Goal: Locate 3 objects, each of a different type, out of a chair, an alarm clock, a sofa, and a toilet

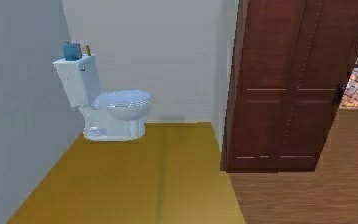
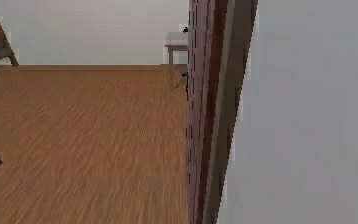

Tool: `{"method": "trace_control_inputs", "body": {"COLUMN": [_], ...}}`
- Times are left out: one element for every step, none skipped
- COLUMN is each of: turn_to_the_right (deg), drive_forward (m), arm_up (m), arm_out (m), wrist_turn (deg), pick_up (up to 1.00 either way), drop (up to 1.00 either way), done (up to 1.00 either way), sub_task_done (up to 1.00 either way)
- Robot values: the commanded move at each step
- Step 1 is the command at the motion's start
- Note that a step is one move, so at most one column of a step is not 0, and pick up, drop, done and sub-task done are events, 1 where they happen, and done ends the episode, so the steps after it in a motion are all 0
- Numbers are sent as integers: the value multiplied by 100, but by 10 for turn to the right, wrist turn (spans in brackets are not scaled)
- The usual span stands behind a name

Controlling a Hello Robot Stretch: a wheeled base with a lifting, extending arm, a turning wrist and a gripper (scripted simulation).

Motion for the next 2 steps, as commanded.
{"method": "trace_control_inputs", "body": {"turn_to_the_right": [-270, 0], "drive_forward": [0, 10], "arm_up": [0, 0], "arm_out": [0, 0], "wrist_turn": [0, 0], "pick_up": [0, 0], "drop": [0, 0], "done": [0, 0], "sub_task_done": [0, 0]}}
